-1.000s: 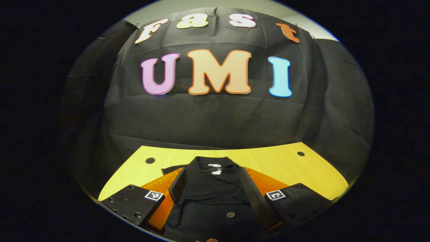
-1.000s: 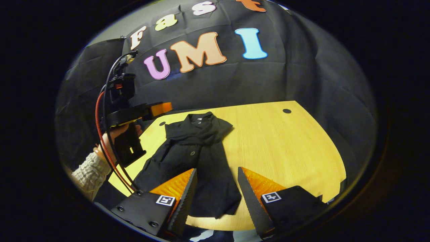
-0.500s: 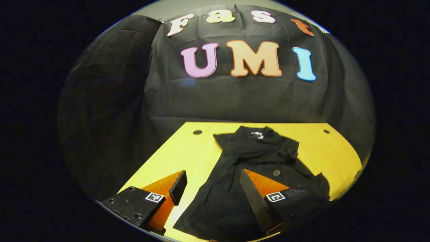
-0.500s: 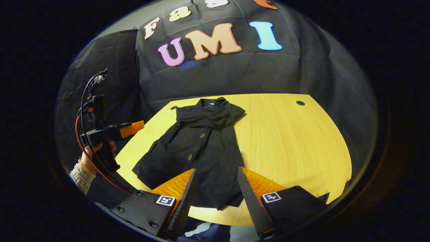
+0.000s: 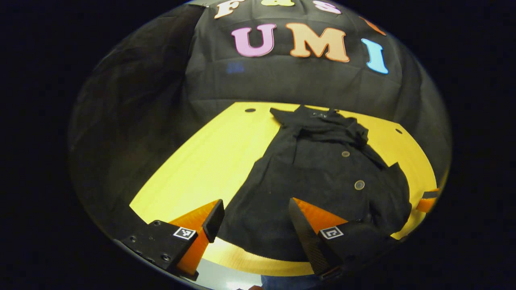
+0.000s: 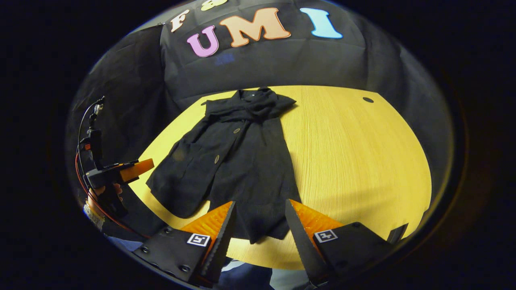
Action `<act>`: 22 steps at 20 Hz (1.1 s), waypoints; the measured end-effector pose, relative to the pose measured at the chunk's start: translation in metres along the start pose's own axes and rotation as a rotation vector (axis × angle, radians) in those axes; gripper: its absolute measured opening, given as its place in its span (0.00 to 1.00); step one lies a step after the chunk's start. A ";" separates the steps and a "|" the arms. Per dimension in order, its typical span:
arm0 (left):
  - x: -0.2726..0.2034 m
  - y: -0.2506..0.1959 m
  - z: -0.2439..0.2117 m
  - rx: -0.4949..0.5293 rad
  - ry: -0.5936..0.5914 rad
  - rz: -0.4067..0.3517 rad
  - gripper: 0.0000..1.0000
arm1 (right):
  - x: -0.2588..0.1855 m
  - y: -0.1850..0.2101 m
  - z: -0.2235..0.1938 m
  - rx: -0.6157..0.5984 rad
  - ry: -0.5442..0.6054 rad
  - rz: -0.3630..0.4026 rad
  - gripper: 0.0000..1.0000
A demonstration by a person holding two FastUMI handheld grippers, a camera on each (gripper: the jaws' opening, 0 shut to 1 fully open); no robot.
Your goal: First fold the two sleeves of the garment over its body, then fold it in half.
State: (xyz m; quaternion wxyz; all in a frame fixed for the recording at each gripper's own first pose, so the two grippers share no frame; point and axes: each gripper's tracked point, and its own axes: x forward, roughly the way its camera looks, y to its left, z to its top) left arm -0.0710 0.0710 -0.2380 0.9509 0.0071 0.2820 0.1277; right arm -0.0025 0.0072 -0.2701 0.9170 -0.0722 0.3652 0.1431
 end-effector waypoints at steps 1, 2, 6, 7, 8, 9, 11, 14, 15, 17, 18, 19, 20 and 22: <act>0.002 0.000 -0.005 -0.001 0.013 -0.001 0.96 | 0.006 -0.001 -0.003 -0.007 0.013 -0.005 0.79; 0.005 -0.001 -0.011 0.001 0.028 -0.006 0.96 | 0.013 -0.002 -0.007 -0.014 0.028 -0.011 0.79; 0.012 -0.005 -0.030 0.041 0.079 -0.012 0.95 | 0.031 0.000 -0.020 -0.028 0.079 -0.027 0.79; 0.013 -0.004 -0.036 0.050 0.093 -0.011 0.93 | 0.034 0.000 -0.024 -0.030 0.091 -0.032 0.79; 0.013 -0.004 -0.040 0.054 0.109 -0.011 0.94 | 0.037 0.001 -0.029 -0.030 0.106 -0.036 0.79; 0.013 -0.003 -0.044 0.056 0.118 -0.011 0.91 | 0.039 0.002 -0.033 -0.027 0.118 -0.039 0.79; 0.015 -0.002 -0.047 0.067 0.126 -0.009 0.96 | 0.041 0.001 -0.034 -0.027 0.113 -0.051 0.79; 0.017 0.003 -0.058 0.074 0.171 -0.008 0.96 | 0.040 0.001 -0.038 -0.046 0.127 -0.067 0.78; 0.016 0.001 -0.054 0.056 0.155 -0.017 0.96 | 0.041 0.001 -0.037 -0.061 0.132 -0.069 0.78; 0.018 0.001 -0.057 0.042 0.158 -0.033 0.94 | 0.041 0.001 -0.038 -0.097 0.152 -0.079 0.79; 0.019 0.000 -0.056 0.042 0.151 -0.043 0.94 | 0.040 0.000 -0.038 -0.112 0.161 -0.089 0.79; 0.019 0.000 -0.058 0.044 0.153 -0.054 0.94 | 0.041 0.000 -0.038 -0.124 0.168 -0.105 0.79; 0.019 0.001 -0.056 0.043 0.140 -0.065 0.94 | 0.041 0.001 -0.038 -0.130 0.169 -0.120 0.79; 0.020 0.000 -0.055 0.029 0.120 -0.085 0.95 | 0.041 0.002 -0.038 -0.110 0.166 -0.134 0.78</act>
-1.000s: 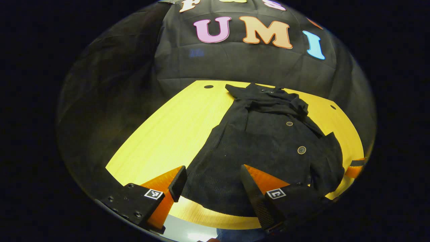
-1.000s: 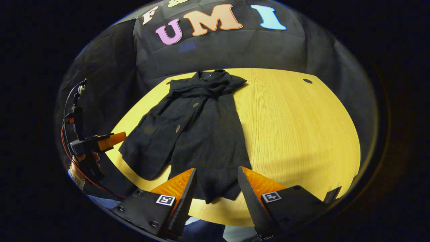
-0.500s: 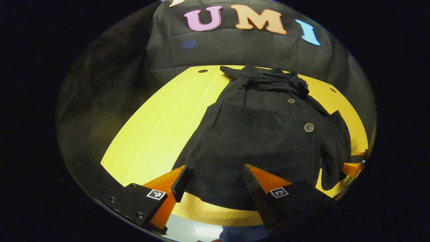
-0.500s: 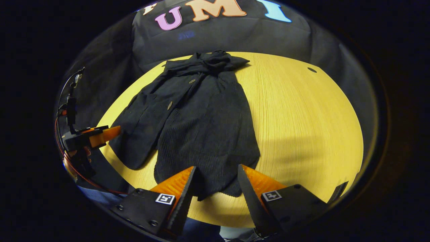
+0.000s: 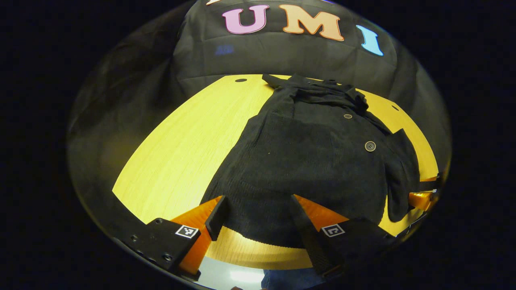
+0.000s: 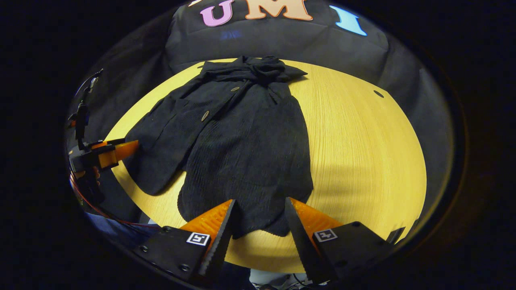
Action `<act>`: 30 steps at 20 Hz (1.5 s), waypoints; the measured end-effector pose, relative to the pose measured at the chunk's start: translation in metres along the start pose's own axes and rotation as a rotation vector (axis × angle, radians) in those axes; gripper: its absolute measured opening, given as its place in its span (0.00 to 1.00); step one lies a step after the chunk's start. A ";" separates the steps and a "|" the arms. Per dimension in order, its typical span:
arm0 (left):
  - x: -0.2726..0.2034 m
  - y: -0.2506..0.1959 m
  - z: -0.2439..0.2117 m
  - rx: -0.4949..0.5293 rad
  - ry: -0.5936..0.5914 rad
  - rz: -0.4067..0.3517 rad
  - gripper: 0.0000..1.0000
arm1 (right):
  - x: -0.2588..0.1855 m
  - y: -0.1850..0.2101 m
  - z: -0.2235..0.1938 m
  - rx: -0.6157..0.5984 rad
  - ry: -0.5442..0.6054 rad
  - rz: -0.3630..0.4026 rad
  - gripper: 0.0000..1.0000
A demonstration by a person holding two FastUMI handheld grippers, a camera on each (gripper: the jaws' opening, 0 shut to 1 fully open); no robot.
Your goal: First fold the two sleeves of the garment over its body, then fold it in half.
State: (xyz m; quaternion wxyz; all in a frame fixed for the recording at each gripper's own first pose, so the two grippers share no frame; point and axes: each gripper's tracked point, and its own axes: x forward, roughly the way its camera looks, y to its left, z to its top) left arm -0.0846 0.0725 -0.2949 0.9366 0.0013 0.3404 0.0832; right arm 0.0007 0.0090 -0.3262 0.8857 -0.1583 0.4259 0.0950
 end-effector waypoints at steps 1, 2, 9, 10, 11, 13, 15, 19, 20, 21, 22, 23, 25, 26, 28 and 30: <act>0.000 0.000 -0.001 -0.001 -0.007 -0.005 0.95 | 0.000 0.000 0.000 0.014 0.000 0.002 0.78; 0.000 0.000 -0.001 0.005 -0.019 -0.009 0.95 | 0.000 -0.001 0.001 0.021 -0.004 -0.003 0.78; 0.003 -0.013 0.002 0.046 -0.041 -0.057 0.71 | 0.002 0.000 0.001 0.037 -0.050 0.001 0.68; 0.003 -0.016 0.002 0.050 -0.043 -0.069 0.65 | 0.002 0.003 0.001 0.033 -0.048 0.008 0.64; 0.003 -0.016 0.003 0.055 -0.043 -0.076 0.58 | 0.002 0.006 0.001 0.030 -0.045 0.011 0.60; 0.003 -0.019 0.004 0.051 -0.043 -0.096 0.49 | 0.003 0.011 0.000 0.013 -0.046 0.021 0.47; 0.004 -0.022 0.006 0.052 -0.045 -0.112 0.30 | 0.004 0.014 0.002 0.008 -0.049 0.036 0.35; 0.003 -0.025 0.006 0.063 -0.036 -0.137 0.07 | 0.003 0.017 0.002 0.062 -0.048 0.103 0.15; 0.002 -0.025 0.006 0.061 -0.027 -0.141 0.04 | 0.003 0.017 0.003 0.078 -0.039 0.125 0.16; 0.002 -0.025 0.006 0.057 -0.022 -0.144 0.01 | 0.004 0.016 0.004 0.095 -0.033 0.142 0.16; 0.002 -0.025 0.006 0.052 -0.018 -0.145 0.01 | 0.004 0.016 0.004 0.119 -0.031 0.152 0.16; 0.002 -0.025 0.007 0.051 -0.017 -0.148 0.00 | 0.003 0.016 0.006 0.131 -0.041 0.153 0.10; 0.001 -0.025 0.007 0.055 -0.012 -0.148 0.00 | 0.005 0.017 0.007 0.131 -0.061 0.134 0.06; 0.001 -0.025 0.007 0.062 -0.007 -0.143 0.00 | 0.006 0.015 0.007 0.111 -0.063 0.118 0.06; 0.001 -0.024 0.007 0.078 0.007 -0.130 0.00 | 0.005 0.017 0.007 0.067 -0.061 0.093 0.04; 0.000 -0.024 0.007 0.088 0.025 -0.117 0.00 | 0.006 0.017 0.009 0.046 -0.056 0.094 0.03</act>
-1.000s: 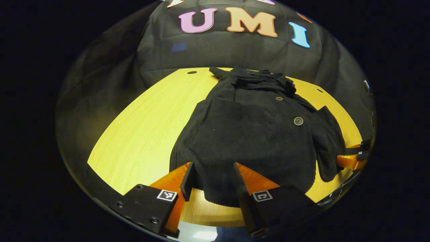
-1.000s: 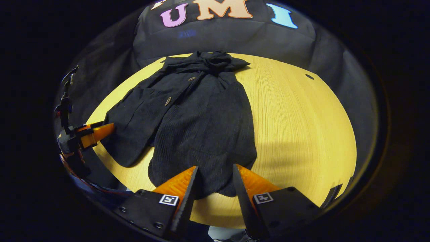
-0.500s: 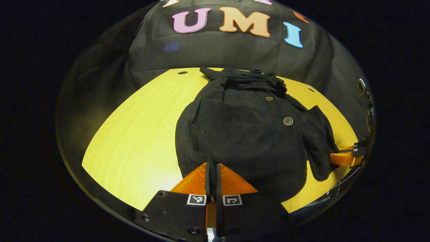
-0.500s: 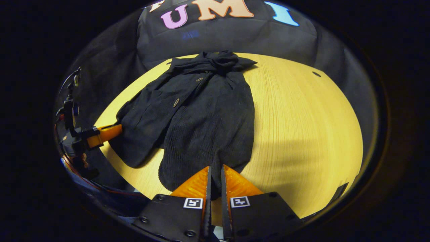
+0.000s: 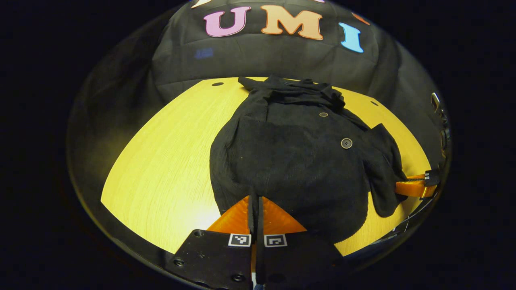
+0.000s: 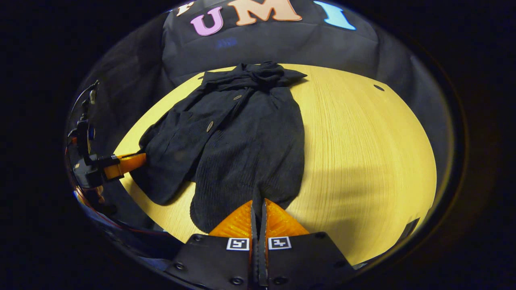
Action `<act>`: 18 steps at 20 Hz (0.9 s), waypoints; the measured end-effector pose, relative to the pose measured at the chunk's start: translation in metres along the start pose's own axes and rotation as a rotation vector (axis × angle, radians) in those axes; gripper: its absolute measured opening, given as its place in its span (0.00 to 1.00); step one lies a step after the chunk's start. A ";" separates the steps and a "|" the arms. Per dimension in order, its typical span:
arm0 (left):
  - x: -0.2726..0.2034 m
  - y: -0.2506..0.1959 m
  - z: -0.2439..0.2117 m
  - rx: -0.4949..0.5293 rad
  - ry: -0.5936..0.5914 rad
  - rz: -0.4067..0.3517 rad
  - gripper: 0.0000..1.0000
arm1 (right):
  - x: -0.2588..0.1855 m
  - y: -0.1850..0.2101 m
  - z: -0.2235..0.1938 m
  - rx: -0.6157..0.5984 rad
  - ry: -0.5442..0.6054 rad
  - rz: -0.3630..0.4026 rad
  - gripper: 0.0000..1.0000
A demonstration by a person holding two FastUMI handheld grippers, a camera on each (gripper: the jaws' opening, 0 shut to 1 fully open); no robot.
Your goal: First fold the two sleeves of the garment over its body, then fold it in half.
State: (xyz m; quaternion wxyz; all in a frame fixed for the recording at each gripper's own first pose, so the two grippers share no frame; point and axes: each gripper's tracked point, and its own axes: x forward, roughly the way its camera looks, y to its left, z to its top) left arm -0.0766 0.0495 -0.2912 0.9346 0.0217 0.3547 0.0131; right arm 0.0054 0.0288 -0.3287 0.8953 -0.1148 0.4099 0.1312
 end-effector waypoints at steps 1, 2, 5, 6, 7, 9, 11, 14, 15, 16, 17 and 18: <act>0.000 0.000 0.000 0.001 0.013 0.001 0.00 | 0.000 0.000 0.001 0.002 0.007 0.004 0.01; 0.000 -0.001 0.000 0.001 0.023 0.000 0.00 | 0.000 0.000 0.001 0.013 0.015 0.010 0.02; -0.005 -0.004 0.006 -0.020 0.037 -0.020 0.00 | -0.003 -0.002 0.010 0.056 0.014 0.001 0.02; -0.007 -0.005 0.011 -0.028 0.034 -0.027 0.00 | -0.005 -0.003 0.014 0.063 0.011 -0.003 0.03; -0.007 -0.007 0.016 -0.035 0.029 -0.033 0.00 | -0.006 -0.004 0.020 0.069 0.004 -0.009 0.03; -0.010 -0.010 0.031 -0.041 0.008 -0.045 0.00 | -0.010 -0.005 0.036 0.071 -0.018 -0.015 0.02; -0.011 -0.010 0.046 -0.023 -0.006 -0.043 0.00 | -0.013 -0.004 0.056 0.074 -0.046 -0.015 0.02; -0.017 -0.014 0.075 0.013 -0.043 -0.056 0.00 | -0.022 -0.001 0.093 0.059 -0.101 -0.007 0.03; -0.016 -0.018 0.086 0.020 -0.059 -0.066 0.00 | -0.025 0.000 0.105 0.056 -0.120 -0.003 0.03; -0.015 -0.020 0.098 0.023 -0.074 -0.075 0.00 | -0.028 0.000 0.118 0.054 -0.139 0.002 0.03; -0.013 -0.022 0.109 0.022 -0.089 -0.087 0.00 | -0.034 -0.002 0.129 0.054 -0.157 0.003 0.02; -0.012 -0.023 0.121 0.020 -0.107 -0.093 0.00 | -0.037 -0.003 0.140 0.054 -0.174 0.004 0.03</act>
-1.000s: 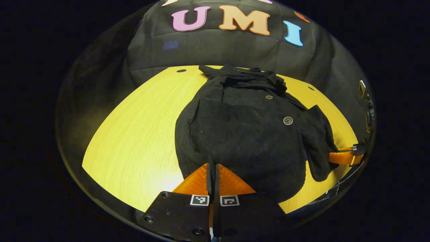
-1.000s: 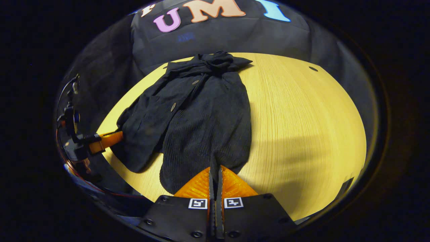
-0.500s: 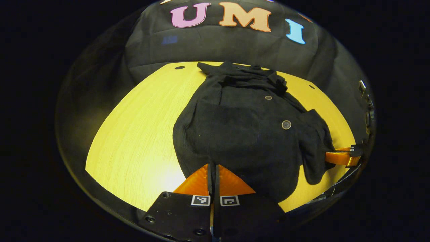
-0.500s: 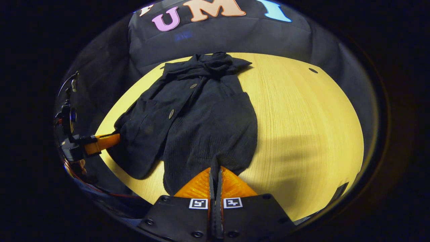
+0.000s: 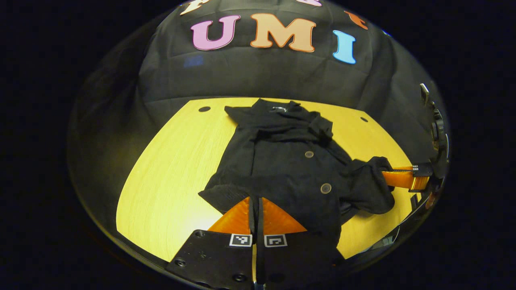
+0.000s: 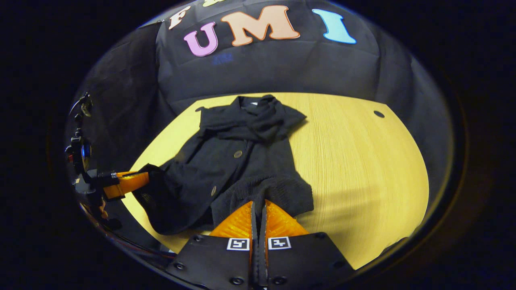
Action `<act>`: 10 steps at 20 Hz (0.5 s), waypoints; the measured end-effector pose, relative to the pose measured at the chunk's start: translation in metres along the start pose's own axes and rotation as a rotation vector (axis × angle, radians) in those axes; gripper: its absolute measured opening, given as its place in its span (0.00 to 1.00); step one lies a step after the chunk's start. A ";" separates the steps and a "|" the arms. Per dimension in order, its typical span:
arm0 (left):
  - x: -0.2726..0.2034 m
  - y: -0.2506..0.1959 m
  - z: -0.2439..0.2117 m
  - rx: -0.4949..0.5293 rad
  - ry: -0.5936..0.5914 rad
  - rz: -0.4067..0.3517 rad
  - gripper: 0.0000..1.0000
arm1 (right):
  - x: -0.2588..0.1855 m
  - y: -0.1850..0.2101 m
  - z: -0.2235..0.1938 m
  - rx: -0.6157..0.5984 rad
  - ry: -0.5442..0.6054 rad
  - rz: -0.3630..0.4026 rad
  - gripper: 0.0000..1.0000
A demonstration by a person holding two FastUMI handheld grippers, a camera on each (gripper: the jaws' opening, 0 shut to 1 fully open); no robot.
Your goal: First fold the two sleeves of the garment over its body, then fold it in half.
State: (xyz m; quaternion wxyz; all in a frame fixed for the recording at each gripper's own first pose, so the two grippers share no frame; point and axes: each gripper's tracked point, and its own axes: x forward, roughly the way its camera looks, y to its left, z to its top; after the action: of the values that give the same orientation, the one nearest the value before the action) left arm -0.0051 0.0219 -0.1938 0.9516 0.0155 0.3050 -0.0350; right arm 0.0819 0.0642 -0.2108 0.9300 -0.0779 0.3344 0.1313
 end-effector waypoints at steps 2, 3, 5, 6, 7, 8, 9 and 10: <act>0.004 0.000 0.025 0.000 -0.043 -0.006 0.00 | 0.001 -0.001 0.026 0.004 -0.037 0.003 0.03; 0.006 0.002 0.037 0.000 -0.068 -0.009 0.00 | 0.002 -0.001 0.037 0.009 -0.050 0.006 0.02; 0.013 0.005 0.059 -0.011 -0.106 -0.009 0.00 | 0.003 -0.004 0.060 0.012 -0.080 0.005 0.03; 0.016 0.008 0.071 -0.018 -0.124 -0.010 0.00 | 0.004 -0.005 0.072 0.008 -0.095 0.003 0.02; 0.020 0.011 0.083 -0.018 -0.145 -0.009 0.00 | 0.006 -0.007 0.084 0.002 -0.109 -0.003 0.02; 0.024 0.015 0.094 -0.020 -0.161 -0.003 0.00 | 0.007 -0.008 0.096 -0.002 -0.122 -0.006 0.02; 0.029 0.018 0.104 -0.023 -0.168 -0.001 0.00 | 0.009 -0.009 0.107 -0.007 -0.134 -0.009 0.02; 0.033 0.020 0.118 -0.023 -0.186 -0.001 0.00 | 0.011 -0.010 0.118 -0.014 -0.146 -0.012 0.02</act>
State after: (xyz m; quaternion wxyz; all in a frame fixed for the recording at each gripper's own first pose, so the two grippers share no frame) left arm 0.0919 0.0335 -0.1167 0.9759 0.0008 0.2156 -0.0334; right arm 0.1636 0.0845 -0.1275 0.9521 -0.0766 0.2644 0.1333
